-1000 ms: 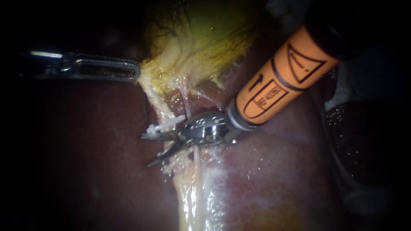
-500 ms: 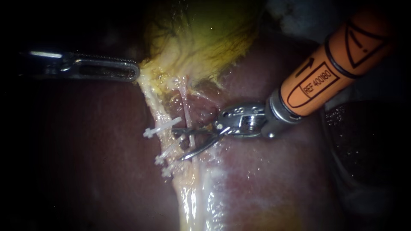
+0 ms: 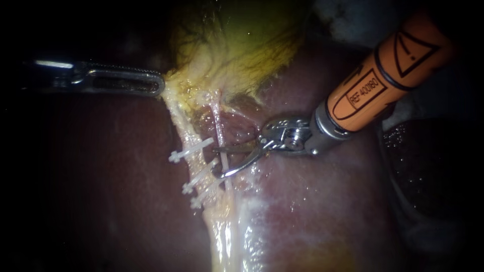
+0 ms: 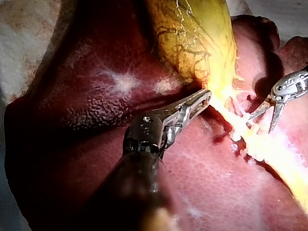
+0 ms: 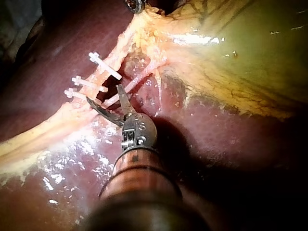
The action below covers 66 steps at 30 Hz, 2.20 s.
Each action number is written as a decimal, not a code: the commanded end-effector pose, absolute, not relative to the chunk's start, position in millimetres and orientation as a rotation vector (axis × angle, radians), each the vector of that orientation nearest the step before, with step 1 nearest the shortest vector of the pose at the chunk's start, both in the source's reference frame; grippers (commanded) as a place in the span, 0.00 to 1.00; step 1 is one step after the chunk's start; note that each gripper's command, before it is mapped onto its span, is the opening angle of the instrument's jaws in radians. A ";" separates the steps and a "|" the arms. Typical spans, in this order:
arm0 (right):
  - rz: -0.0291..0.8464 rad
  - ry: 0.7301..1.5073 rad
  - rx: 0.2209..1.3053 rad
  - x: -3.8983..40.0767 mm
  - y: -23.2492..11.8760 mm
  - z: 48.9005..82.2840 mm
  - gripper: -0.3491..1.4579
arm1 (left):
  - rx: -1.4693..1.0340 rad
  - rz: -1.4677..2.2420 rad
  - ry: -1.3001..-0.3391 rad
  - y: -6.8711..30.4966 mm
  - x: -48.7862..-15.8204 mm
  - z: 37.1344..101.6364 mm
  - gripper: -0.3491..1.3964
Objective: Go to the cutting position left tube
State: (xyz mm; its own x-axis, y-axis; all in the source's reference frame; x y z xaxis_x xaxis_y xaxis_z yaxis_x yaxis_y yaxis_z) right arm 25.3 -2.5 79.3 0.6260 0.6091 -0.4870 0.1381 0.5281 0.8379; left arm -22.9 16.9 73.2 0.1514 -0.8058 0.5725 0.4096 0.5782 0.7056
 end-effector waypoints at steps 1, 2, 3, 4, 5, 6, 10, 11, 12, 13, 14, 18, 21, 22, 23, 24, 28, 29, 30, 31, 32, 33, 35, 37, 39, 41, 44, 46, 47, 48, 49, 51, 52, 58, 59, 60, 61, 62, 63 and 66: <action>0.329 0.872 1.005 25.2 -2.5 79.7 0.69 | 0.434 -0.912 -1.105 16.9 -22.9 73.2 0.00; 0.326 0.869 1.009 25.1 -2.4 80.1 0.69 | 0.434 -0.912 -1.105 16.9 -22.9 73.2 0.00; 0.328 0.866 1.018 25.1 -2.3 80.6 0.69 | 0.434 -0.912 -1.105 16.9 -22.9 73.2 0.00; 0.335 0.868 1.029 25.0 -2.1 80.8 0.69 | 0.434 -0.912 -1.105 16.9 -22.9 73.2 0.00; 0.342 0.870 1.040 25.0 -1.9 81.0 0.69 | 0.434 -0.912 -1.105 16.9 -22.9 73.2 0.00; 0.351 0.875 1.052 25.0 -1.7 81.2 0.69 | 0.434 -0.912 -1.105 16.9 -22.9 73.2 0.00; 0.392 0.899 1.096 25.3 -1.0 81.7 0.68 | 0.434 -0.912 -1.105 16.9 -22.9 73.3 0.00; 0.402 0.900 1.107 25.5 -0.8 81.8 0.68 | 0.434 -0.912 -1.105 16.9 -22.9 73.3 0.00; 0.405 0.906 1.120 25.6 -0.7 81.9 0.68 | 0.433 -0.912 -1.105 16.9 -22.9 73.3 0.00; 0.414 0.904 1.142 25.8 -0.6 81.9 0.68 | 0.433 -0.912 -1.105 16.9 -22.9 73.3 0.00; 0.415 0.900 1.159 25.9 -0.5 82.0 0.68 | 0.433 -0.912 -1.105 16.9 -22.9 73.3 0.00; 0.402 0.879 1.222 26.5 -0.3 82.1 0.66 | 0.433 -0.912 -1.105 16.8 -22.9 73.4 0.00; 0.413 0.878 1.252 27.0 -0.3 82.1 0.65 | 0.432 -0.912 -1.105 16.8 -22.9 73.4 0.00; 0.418 0.874 1.261 27.2 -0.4 82.0 0.64 | 0.432 -0.912 -1.105 16.8 -22.9 73.4 0.00; 0.414 0.875 1.264 27.3 -0.4 82.0 0.64 | 0.432 -0.912 -1.105 16.8 -22.9 73.4 0.00; 0.417 0.876 1.272 27.4 -0.5 81.9 0.63 | 0.432 -0.912 -1.105 16.8 -22.9 73.4 0.00; 0.439 0.873 1.306 27.8 -0.8 81.6 0.60 | 0.432 -0.912 -1.105 16.8 -22.9 73.4 0.00; 0.449 0.864 1.319 27.8 -0.8 81.5 0.59 | 0.432 -0.912 -1.105 16.8 -22.9 73.4 0.00; 0.450 0.859 1.324 27.9 -0.9 81.5 0.58 | 0.432 -0.912 -1.105 16.8 -22.9 73.4 0.00; 0.452 0.855 1.328 28.0 -0.9 81.5 0.57 | 0.432 -0.912 -1.105 16.8 -22.9 73.4 0.00; 0.451 0.855 1.328 28.1 -0.9 81.5 0.57 | 0.432 -0.912 -1.105 16.8 -22.9 73.4 0.00; 0.451 0.855 1.328 28.3 -1.0 81.5 0.57 | 0.432 -0.912 -1.105 16.8 -22.9 73.4 0.00; 0.452 0.862 1.332 28.7 -1.3 81.5 0.57 | 0.432 -0.912 -1.105 16.8 -23.0 73.4 0.00; 0.452 0.872 1.338 29.2 -1.6 81.4 0.57 | 0.433 -0.912 -1.102 16.8 -23.0 73.4 0.00; 0.452 0.886 1.348 29.7 -2.1 81.2 0.57 | 0.433 -0.912 -1.102 16.8 -23.0 73.4 0.00; 0.451 0.900 1.359 30.3 -2.4 81.0 0.58 | 0.433 -0.912 -1.102 16.8 -23.0 73.4 0.00; 0.444 0.915 1.375 31.0 -2.9 80.6 0.59 | 0.433 -0.912 -1.102 16.8 -23.0 73.4 0.00; 0.440 0.923 1.385 31.5 -3.3 80.3 0.60 | 0.433 -0.912 -1.102 16.8 -23.0 73.4 0.00; 0.440 0.928 1.389 31.7 -3.4 80.2 0.60 | 0.433 -0.912 -1.102 16.8 -23.0 73.4 0.00; 0.444 0.928 1.395 31.9 -3.6 80.0 0.60 | 0.433 -0.912 -1.102 16.8 -23.0 73.4 0.00; 0.438 0.942 1.391 32.1 -3.6 80.0 0.60 | 0.433 -0.912 -1.102 16.8 -23.0 73.4 0.00; 0.423 0.970 1.387 32.5 -3.7 79.8 0.60 | 0.433 -0.912 -1.102 16.8 -23.0 73.4 0.00; 0.417 0.986 1.383 32.6 -3.8 79.8 0.58 | 0.433 -0.912 -1.102 16.8 -23.0 73.4 0.00; 0.310 1.126 1.287 33.6 -3.6 79.9 0.57 | 0.433 -0.912 -1.102 16.8 -23.0 73.4 0.00; 0.289 1.147 1.271 33.8 -3.6 79.9 0.57 | 0.433 -0.912 -1.102 16.8 -23.0 73.4 0.00; 0.267 1.174 1.249 33.9 -3.6 79.9 0.57 | 0.433 -0.912 -1.102 16.8 -23.0 73.4 0.00; 0.241 1.207 1.225 34.2 -3.6 79.9 0.57 | 0.433 -0.912 -1.102 16.8 -23.0 73.4 0.00; 0.223 1.232 1.207 34.4 -3.6 79.9 0.57 | 0.433 -0.912 -1.102 16.8 -23.0 73.4 0.00; 0.208 1.251 1.194 34.6 -3.6 79.8 0.57 | 0.433 -0.912 -1.102 16.8 -23.0 73.4 0.00; 0.182 1.301 1.159 35.2 -3.8 79.7 0.57 | 0.433 -0.912 -1.102 16.8 -23.0 73.4 0.00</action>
State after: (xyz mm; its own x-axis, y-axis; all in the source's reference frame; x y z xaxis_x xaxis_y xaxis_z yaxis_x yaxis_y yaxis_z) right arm 35.4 -3.9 79.6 0.3245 0.6757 -0.6619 0.4825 0.4837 0.7302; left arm -23.0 16.8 73.4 0.1541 -0.8055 0.5722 0.4111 0.5788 0.7042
